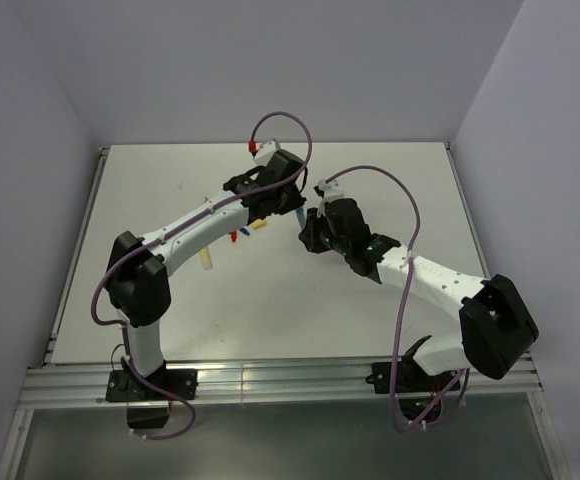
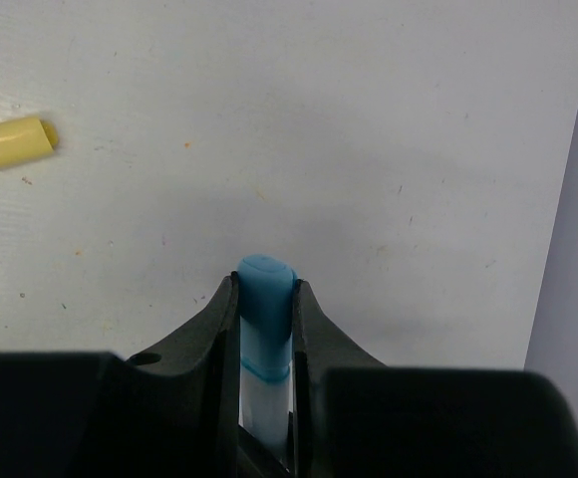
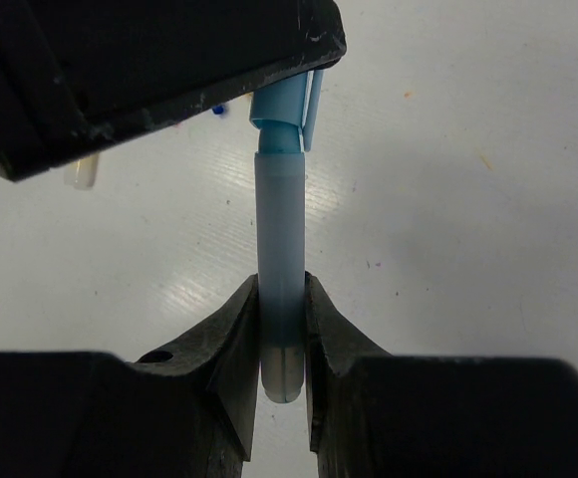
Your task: Insert the pens into the pen caps
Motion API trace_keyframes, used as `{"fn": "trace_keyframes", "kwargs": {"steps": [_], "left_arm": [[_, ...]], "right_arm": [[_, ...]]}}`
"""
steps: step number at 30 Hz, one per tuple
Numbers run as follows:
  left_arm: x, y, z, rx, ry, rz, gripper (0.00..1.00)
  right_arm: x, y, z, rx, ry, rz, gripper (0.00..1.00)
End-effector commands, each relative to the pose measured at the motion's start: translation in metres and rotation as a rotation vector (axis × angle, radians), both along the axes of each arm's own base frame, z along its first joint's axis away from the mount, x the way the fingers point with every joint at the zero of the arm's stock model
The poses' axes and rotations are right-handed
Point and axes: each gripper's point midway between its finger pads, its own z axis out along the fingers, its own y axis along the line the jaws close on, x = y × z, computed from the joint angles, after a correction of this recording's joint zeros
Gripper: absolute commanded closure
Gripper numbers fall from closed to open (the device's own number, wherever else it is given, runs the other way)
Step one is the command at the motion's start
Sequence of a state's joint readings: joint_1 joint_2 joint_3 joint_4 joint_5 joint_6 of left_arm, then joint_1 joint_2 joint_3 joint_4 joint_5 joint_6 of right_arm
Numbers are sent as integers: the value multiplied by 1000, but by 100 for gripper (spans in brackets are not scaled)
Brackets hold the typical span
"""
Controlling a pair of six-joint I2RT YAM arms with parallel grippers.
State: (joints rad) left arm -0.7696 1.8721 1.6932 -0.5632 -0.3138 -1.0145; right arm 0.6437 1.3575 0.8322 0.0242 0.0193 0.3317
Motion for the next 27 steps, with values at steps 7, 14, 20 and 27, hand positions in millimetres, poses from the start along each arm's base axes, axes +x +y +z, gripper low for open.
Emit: {"fn": "trace_keyframes", "kwargs": {"steps": [7,14,20,27], "left_arm": [[-30,-7,30,-3,-58,-18,100],[-51,-12,32,56,-74,-23,100],[-69,-9,54,81,-127,-18,100],[-96,-9,99,91,-204,-37,100]], "right_arm": [[15,-6,36,35,-110,-79,100],[17,-8,49,70,-146,-100,100],[15,-2,90,170,-250,-66,100],[6,1,143,314,-389,-33,100]]}}
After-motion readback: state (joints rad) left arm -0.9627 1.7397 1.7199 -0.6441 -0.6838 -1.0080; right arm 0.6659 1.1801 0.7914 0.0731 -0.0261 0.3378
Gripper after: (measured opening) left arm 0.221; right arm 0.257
